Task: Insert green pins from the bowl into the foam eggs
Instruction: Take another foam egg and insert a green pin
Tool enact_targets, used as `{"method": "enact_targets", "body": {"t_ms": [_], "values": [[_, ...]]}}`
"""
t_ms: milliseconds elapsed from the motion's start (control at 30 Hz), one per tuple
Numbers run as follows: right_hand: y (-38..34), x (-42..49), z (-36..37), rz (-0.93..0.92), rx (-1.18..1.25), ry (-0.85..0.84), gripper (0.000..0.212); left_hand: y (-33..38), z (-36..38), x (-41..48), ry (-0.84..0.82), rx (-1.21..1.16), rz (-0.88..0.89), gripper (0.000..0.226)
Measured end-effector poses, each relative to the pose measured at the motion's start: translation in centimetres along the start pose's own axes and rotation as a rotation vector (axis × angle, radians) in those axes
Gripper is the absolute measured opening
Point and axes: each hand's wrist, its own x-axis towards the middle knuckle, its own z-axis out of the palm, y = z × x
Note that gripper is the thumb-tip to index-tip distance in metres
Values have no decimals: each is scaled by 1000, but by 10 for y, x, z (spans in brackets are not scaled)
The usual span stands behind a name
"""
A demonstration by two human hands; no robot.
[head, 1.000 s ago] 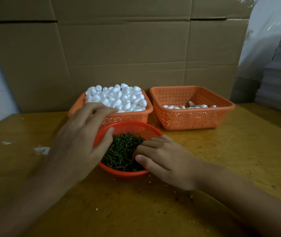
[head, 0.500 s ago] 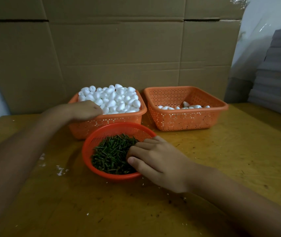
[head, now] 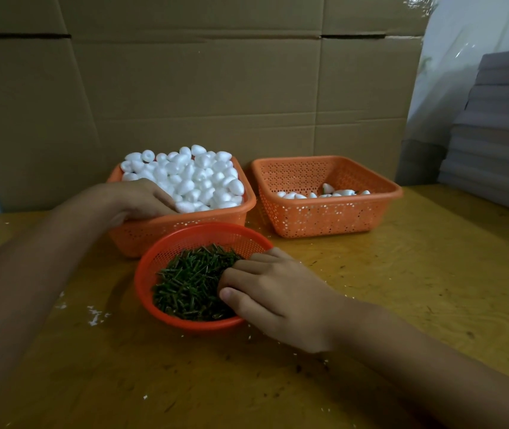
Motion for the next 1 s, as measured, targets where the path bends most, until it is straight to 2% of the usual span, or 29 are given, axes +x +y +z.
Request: {"method": "enact_targets", "body": {"t_ms": [100, 200, 400, 500, 633, 767, 900, 1000], "values": [[0, 0, 0, -4, -5, 4, 34, -7, -1, 3, 28, -1, -14, 23], [0, 0, -1, -9, -6, 4, 33, -11, -5, -1, -7, -137, -7, 26], [2, 0, 0, -20, 9, 1, 31, -17, -7, -5, 209, -317, 148, 41], [6, 1, -3, 13, 178, -36, 25, -20, -4, -10, 324, -386, 265, 41], [13, 4, -7, 123, 542, -60, 19, -16, 3, -27, 443, -433, 414, 46], [19, 7, -5, 186, 665, -43, 20, -10, 19, -55, 454, -391, 520, 44], [21, 8, 0, 191, 785, 97, 14, -6, 42, -91, 356, -474, 606, 32], [22, 8, 1, 189, 874, 198, 15, -10, 52, -112, 301, -509, 628, 36]]}}
